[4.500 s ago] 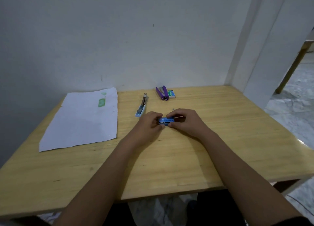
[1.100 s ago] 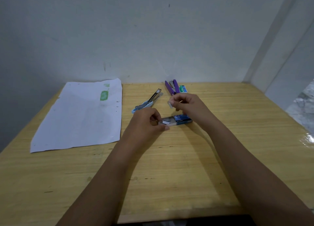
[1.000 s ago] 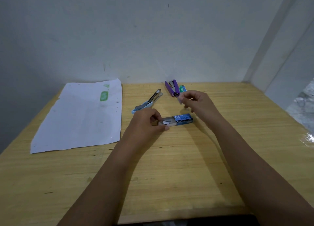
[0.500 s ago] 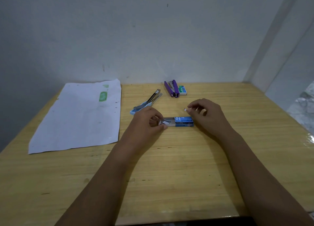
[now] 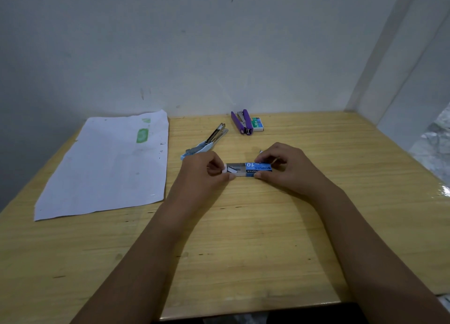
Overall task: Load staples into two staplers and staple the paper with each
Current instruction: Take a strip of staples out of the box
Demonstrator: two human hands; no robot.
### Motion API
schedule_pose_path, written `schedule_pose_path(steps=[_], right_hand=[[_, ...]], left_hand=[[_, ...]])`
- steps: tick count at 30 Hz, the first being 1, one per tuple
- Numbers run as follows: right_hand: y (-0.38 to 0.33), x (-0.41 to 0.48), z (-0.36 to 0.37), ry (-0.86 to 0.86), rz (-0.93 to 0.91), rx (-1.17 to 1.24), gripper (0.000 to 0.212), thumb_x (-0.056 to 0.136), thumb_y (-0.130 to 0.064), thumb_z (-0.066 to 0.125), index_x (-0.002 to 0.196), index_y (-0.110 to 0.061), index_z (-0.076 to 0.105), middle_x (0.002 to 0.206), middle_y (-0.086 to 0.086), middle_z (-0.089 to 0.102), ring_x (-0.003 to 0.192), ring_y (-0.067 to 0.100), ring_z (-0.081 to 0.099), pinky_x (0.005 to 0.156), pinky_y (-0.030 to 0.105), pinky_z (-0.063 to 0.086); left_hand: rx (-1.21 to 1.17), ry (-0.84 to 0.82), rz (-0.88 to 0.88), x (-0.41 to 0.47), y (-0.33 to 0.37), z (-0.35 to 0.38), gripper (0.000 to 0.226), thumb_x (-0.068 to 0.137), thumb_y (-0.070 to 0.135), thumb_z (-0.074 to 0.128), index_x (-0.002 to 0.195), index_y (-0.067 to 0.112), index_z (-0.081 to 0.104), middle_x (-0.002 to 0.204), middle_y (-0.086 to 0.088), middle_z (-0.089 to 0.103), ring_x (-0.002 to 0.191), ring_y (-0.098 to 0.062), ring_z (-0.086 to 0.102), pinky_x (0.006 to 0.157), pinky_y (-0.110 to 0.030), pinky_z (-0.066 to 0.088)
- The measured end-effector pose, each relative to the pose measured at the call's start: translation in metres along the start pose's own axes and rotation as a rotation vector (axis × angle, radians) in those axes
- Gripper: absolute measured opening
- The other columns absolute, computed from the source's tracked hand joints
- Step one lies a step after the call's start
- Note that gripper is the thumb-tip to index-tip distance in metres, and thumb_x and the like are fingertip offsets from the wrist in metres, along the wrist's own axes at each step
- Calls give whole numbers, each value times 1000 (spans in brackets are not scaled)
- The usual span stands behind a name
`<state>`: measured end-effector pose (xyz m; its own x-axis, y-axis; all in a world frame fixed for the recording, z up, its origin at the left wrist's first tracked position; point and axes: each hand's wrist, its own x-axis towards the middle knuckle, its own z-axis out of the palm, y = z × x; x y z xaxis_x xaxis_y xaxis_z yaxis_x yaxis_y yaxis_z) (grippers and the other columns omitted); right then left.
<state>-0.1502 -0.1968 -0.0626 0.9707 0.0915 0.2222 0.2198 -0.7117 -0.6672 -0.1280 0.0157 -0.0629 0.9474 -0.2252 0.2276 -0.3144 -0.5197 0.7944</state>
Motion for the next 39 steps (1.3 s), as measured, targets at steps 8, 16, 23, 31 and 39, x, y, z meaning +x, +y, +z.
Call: schedule_pose_path(steps=[8,16,23,31,39], right_hand=[[0,1,1,5,-10,13,26,75,-25,76,100,-23,67,100,-10,59,95,6,57,83,22,52],[-2,1,5,9,-54,21,26,74,-23,77,98,-24,69,98,-9,61,94,6,59,86,27,53],[-8,6,11,19,-65,3,29,73,-25,78,101,-21,70,99,-7,62,93,7,59,83,25,54],[-11,7,13,14,-55,3,33,75,-19,77,108,-17,70,99,-10,60,95,6,58,83,15,50],[-11,7,12,-9,-37,-37,35,78,-15,73,113,-17,68,103,-10,57,94,2,55,83,7,46]], left_hand=[[-40,-39,90,1,-3,3,22,79,11,71,101,12,72,106,1,69,92,1,60,86,-11,49],[3,-35,131,2,-5,6,24,83,7,66,106,8,70,110,-3,69,85,8,55,77,6,39],[-55,-10,73,2,-3,13,24,81,9,69,106,10,71,107,-3,71,85,4,60,80,0,45],[-113,-19,-15,2,-1,12,25,81,6,67,106,11,71,92,10,65,78,9,58,68,5,42],[-158,-42,-44,2,-1,14,26,82,7,67,107,13,70,93,10,65,81,7,61,68,2,46]])
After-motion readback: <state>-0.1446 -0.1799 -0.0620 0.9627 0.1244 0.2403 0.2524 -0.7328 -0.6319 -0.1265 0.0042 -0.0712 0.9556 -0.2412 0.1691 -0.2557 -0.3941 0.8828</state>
